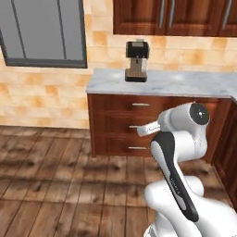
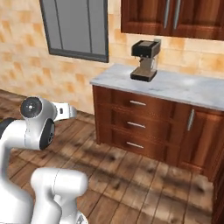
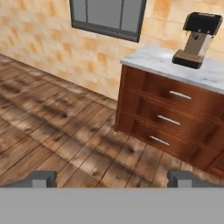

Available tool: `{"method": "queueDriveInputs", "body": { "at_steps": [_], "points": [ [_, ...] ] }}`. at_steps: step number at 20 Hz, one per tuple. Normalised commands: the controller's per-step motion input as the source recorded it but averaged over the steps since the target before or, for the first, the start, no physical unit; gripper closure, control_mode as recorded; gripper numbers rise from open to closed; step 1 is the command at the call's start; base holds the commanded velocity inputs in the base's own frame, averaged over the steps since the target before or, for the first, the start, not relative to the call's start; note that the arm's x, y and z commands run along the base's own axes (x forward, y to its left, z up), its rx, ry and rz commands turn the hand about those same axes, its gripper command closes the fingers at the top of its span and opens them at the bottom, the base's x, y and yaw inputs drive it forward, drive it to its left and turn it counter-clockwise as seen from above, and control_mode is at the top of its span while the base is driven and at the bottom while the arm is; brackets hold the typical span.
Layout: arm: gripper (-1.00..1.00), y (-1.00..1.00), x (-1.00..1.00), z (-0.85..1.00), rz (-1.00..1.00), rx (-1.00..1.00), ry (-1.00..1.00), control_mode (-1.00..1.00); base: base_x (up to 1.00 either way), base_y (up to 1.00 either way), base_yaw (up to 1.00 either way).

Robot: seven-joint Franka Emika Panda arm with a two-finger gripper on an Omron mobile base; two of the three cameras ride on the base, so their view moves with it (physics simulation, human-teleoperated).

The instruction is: Move the pot and pan from the stove into the sink.

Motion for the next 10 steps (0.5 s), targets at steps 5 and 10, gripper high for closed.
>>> {"method": "queueDriveInputs", "body": {
  "at_steps": [5, 10],
  "points": [
    [-1.00, 0.00, 0.00, 0.00, 0.00, 0.00, 0.00, 1.00, -0.17, -0.05, 0.47],
    [-1.00, 0.00, 0.00, 0.00, 0.00, 0.00, 0.00, 1.00, -0.15, -0.04, 0.48]
  ]
}}
